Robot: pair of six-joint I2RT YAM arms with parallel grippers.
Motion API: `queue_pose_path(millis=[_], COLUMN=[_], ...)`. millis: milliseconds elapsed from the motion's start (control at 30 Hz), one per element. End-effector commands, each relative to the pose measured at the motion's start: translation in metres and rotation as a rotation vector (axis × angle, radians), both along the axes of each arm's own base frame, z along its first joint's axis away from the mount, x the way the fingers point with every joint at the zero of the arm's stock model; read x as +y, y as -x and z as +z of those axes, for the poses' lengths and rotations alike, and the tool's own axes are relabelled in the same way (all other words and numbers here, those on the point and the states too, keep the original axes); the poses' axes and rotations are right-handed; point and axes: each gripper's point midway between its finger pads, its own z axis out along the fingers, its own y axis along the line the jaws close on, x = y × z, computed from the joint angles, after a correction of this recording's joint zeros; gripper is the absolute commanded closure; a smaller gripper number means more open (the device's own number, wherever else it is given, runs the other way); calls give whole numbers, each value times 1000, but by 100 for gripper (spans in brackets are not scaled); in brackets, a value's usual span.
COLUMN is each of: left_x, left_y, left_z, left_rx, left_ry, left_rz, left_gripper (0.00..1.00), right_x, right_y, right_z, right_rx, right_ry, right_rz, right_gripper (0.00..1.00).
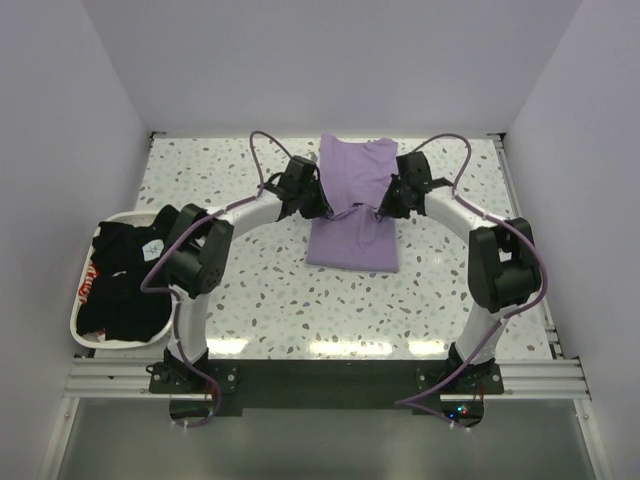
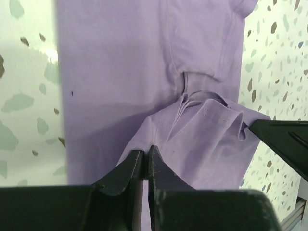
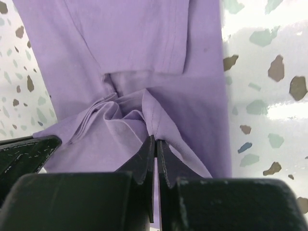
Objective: Fold and stack the t-shirts
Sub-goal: Fold the tshirt
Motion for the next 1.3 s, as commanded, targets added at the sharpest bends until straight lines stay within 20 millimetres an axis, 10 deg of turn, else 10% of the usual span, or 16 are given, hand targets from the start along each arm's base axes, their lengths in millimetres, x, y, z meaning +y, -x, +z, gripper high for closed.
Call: queue_pose_path(millis=[0, 700, 900, 1100, 1267], left_x=[-11, 14, 19, 30, 42], left_y=[-19, -43, -46, -51, -46], left_z=[24, 12, 22, 47, 72], left_rx=[-70, -83, -98, -153, -205], left_ry=[37, -3, 21, 23, 5], left_rz=[-51, -24, -13, 6, 44], left_gripper=[100, 97, 87, 47, 51], right_x=[1, -27, -39, -45, -46], right_y=[-24, -37, -40, -41, -34], right_z=[21, -2, 7, 31, 52], right_rx=[-73, -29, -54, -101, -157], right_ry=[-18, -42, -52, -29, -16], right_rz=[18, -32, -54, -44, -32], right_gripper=[100, 99, 86, 48, 44])
